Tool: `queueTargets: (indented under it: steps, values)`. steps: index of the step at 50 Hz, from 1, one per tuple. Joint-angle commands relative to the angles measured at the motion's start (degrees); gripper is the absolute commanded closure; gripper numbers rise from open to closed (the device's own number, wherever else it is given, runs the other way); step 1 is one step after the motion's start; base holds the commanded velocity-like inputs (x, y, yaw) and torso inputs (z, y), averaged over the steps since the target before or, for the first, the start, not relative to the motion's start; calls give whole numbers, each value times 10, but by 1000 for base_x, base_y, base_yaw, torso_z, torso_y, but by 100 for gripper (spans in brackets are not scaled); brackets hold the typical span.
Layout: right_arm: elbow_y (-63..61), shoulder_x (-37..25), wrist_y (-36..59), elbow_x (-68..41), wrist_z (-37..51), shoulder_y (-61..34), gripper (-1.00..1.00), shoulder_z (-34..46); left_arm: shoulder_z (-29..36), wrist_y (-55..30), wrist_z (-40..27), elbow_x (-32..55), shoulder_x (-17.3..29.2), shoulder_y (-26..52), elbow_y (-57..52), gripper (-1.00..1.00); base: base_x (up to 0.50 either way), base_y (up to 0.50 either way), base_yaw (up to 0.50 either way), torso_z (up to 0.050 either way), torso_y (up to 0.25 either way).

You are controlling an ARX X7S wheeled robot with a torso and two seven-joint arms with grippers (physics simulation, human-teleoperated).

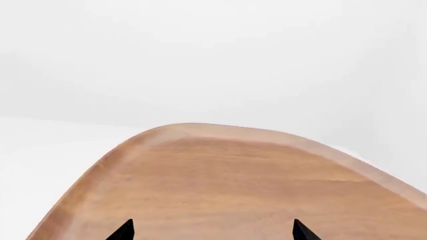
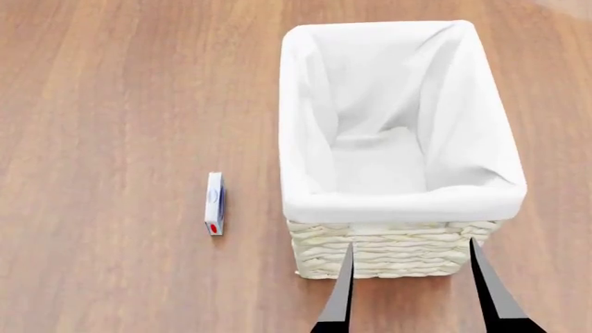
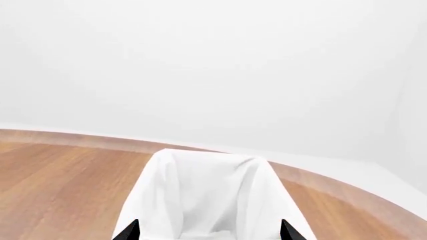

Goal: Pick up the ketchup, and put it in the basket.

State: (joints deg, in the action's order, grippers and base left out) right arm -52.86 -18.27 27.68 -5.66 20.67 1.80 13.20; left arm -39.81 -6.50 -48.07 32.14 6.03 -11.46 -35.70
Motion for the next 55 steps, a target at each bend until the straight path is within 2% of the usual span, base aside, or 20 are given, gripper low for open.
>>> queueTargets:
  steps: [1, 16, 17, 24, 40, 43, 55]
  values:
    - [-4, -3, 4, -1, 4, -2, -100, 3, -22, 11, -6, 13, 2, -6, 35, -100, 0, 0, 0, 0, 0]
    - [0, -7, 1, -1, 8, -2, -100, 8, -26, -39, -25, 79, 16, -3, 63, -100, 0, 0, 0, 0, 0]
    - [-2, -7, 2, 0, 8, -2, -100, 9, -25, -67, -44, 95, 24, -1, 63, -100, 0, 0, 0, 0, 0]
    - [0, -9, -1, 0, 10, -1, -100, 10, -20, -71, -34, 119, 22, 5, 78, -100, 0, 0, 0, 0, 0]
    - [0, -12, 0, -3, 15, -3, -100, 13, -5, -70, -20, 133, 24, 10, 99, -100, 0, 0, 0, 0, 0]
    - [1, -13, 0, -3, 15, -4, -100, 14, 2, -53, -9, 103, 29, 9, 101, -100, 0, 0, 0, 0, 0]
    - [-6, -15, 5, -8, 17, -6, -100, 15, 1, -50, 14, 109, 42, -1, 119, -100, 0, 0, 0, 0, 0]
